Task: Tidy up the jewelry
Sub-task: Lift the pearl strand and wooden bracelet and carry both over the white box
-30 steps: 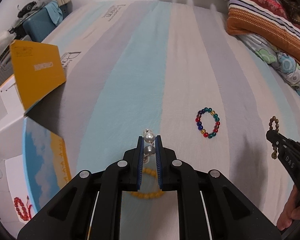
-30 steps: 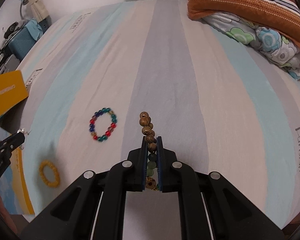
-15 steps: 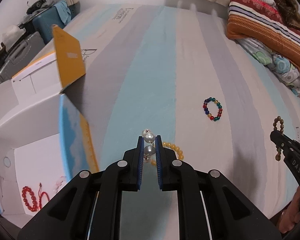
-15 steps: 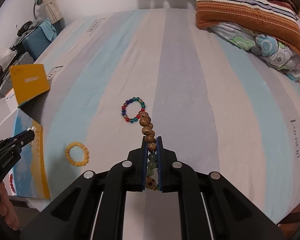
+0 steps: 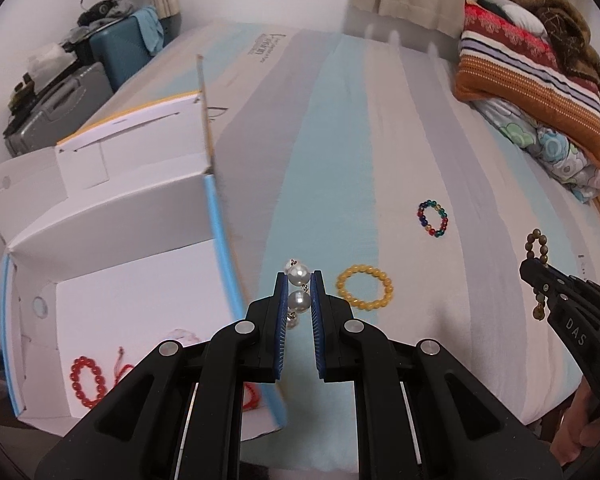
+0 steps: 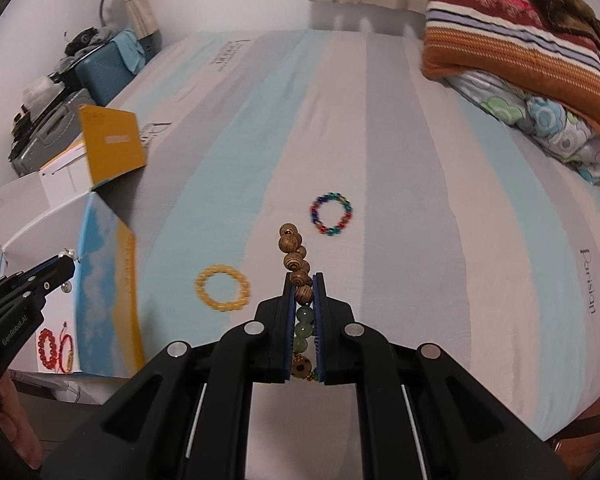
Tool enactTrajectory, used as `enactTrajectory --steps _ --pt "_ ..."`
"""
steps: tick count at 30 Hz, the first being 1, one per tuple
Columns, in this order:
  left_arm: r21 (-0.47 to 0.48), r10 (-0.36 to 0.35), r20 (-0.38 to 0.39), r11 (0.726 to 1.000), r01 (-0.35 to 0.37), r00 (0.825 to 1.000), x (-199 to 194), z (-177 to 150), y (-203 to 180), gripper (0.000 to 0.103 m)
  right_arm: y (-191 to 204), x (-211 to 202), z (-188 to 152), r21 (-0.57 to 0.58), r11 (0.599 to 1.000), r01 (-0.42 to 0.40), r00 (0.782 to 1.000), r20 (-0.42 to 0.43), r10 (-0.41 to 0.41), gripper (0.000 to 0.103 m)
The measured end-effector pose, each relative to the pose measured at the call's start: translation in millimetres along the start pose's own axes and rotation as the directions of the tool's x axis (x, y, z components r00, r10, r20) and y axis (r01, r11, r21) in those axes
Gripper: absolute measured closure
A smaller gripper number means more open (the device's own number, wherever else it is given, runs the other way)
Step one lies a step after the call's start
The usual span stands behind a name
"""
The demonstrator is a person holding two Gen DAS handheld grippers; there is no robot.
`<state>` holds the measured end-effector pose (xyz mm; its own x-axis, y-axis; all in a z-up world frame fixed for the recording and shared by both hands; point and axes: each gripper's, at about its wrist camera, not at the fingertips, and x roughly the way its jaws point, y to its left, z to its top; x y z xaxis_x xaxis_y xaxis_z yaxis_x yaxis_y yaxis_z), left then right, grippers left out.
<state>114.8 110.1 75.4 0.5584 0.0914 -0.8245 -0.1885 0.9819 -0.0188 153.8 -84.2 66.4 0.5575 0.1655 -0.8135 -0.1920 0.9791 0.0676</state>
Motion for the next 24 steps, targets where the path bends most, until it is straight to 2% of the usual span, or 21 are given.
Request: enactTrajectory --steps 11,24 --pt "-0.05 0.034 0.029 0.998 -0.033 0.999 -34.6 -14.5 65.0 0.093 73.4 -22.9 -1.0 -0.065 0.997 -0.049 0.998 0.03 0.051 0.096" --pt "-0.145 0.105 0.027 0.984 -0.1 0.994 -65.9 -35.3 164.2 0.093 177.7 -42.0 -4.1 -0.168 0.978 -0.121 0.991 0.04 0.129 0.096"
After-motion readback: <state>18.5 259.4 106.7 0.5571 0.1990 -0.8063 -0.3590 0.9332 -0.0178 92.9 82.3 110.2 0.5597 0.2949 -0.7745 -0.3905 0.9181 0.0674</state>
